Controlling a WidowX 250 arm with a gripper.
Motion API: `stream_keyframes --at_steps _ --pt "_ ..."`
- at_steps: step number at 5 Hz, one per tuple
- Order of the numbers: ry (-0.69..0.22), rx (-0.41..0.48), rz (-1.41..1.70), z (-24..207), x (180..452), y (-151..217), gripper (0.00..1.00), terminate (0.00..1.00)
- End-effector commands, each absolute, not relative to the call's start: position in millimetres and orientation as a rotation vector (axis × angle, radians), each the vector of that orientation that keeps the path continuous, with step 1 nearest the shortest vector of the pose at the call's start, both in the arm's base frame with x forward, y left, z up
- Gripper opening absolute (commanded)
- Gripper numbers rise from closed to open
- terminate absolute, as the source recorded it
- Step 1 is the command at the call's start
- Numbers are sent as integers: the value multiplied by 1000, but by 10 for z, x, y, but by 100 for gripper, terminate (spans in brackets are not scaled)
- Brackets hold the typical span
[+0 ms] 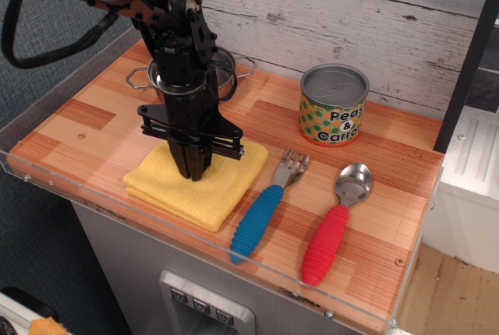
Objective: Move the towel to the left of the blue fork.
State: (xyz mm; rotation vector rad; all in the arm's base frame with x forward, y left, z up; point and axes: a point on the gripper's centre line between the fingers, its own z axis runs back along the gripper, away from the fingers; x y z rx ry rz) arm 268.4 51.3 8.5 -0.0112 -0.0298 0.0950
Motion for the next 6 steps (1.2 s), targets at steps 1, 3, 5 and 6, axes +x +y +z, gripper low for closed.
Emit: stream_keyframes --at_steps 1,3,5,6 --pt "-65 -13 80 270 2698 541 100 0" --pt "-103 -26 79 402 2712 537 100 0" --pt "-137 -29 52 527 2740 487 100 0" --pt "-150 -38 33 581 2759 453 100 0"
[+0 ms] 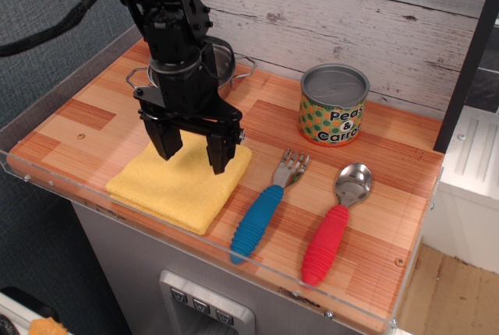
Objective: Move the towel to the left of the blue fork.
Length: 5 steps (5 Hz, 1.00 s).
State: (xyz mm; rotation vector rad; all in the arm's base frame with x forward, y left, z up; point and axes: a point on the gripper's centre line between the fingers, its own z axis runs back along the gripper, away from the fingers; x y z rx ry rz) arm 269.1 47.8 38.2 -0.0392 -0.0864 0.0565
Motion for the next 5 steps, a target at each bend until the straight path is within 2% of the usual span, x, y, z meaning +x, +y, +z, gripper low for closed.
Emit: stream_keyframes --at_steps 1,3,5 --pt "-164 -38 23 641 2764 435 100 0" --pt "-173 -5 49 788 2781 480 100 0" --pt "-215 4 143 1083 2913 685 100 0"
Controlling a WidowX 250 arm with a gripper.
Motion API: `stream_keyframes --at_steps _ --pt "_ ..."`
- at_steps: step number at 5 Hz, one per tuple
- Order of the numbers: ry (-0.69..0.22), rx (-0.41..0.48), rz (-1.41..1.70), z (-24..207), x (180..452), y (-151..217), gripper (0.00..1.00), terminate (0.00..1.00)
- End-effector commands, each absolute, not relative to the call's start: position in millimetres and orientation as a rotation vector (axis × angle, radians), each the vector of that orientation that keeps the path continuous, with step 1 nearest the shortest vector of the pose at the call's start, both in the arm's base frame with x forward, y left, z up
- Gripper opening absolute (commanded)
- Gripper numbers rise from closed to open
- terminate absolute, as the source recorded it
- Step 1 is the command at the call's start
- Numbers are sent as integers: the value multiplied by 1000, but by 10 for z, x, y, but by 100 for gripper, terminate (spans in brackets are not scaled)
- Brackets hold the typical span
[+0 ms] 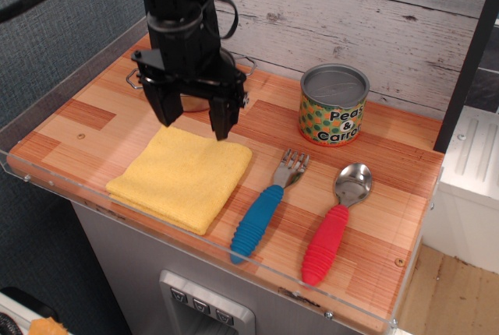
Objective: Move the towel to the left of the blue fork.
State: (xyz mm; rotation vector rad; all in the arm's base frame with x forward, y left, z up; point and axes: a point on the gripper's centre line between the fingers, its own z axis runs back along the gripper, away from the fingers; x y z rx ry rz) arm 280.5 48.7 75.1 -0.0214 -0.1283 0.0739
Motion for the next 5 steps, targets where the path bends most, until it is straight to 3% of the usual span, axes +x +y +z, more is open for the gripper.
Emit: stream_keyframes --at_steps 1,4,5 --pt "-237 -24 125 1211 3010 658 100 0" --pt "-273 -92 -12 1466 3132 60 100 0" --pt "-265 -92 -52 1466 3131 -113 100 100"
